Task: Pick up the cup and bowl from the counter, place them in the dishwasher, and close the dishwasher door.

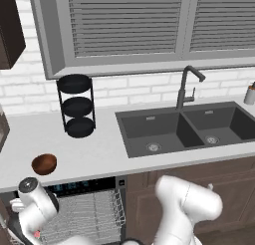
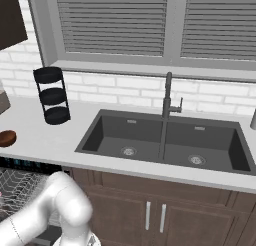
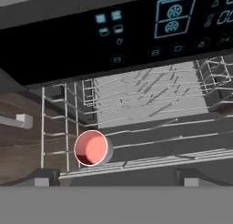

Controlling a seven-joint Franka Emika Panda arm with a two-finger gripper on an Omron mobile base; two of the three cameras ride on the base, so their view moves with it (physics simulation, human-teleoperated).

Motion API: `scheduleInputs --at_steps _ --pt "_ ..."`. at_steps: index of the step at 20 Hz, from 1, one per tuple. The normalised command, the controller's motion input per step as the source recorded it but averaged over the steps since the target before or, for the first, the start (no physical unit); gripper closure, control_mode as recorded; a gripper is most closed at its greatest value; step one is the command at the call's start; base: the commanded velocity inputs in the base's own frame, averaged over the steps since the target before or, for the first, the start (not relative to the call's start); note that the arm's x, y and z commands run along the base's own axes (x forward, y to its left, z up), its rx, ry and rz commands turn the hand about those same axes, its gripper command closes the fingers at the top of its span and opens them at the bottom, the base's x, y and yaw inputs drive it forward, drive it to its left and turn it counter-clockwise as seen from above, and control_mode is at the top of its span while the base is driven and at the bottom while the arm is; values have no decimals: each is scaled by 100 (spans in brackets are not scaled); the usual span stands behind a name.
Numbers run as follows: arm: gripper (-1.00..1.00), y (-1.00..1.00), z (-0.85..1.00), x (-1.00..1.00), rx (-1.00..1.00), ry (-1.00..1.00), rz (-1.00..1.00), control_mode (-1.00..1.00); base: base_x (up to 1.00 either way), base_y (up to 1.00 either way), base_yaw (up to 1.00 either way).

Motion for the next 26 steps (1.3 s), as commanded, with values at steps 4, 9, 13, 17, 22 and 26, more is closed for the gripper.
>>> scheduleInputs --at_steps 4,9,13,17,22,26 --pt "-100 -93 100 -28 24 -22 1 -100 0 0 0" --pt "-100 -70 100 -8 22 -5 9 -100 0 0 0" --pt "-100 -26 100 0 11 2 10 -100 0 0 0" --pt "-100 0 100 0 3 10 3 -100 0 0 0" --pt "-100 -16 100 12 -3 17 0 -100 0 0 0" --pt "-100 -38 99 48 -4 36 0 -100 0 0 0"
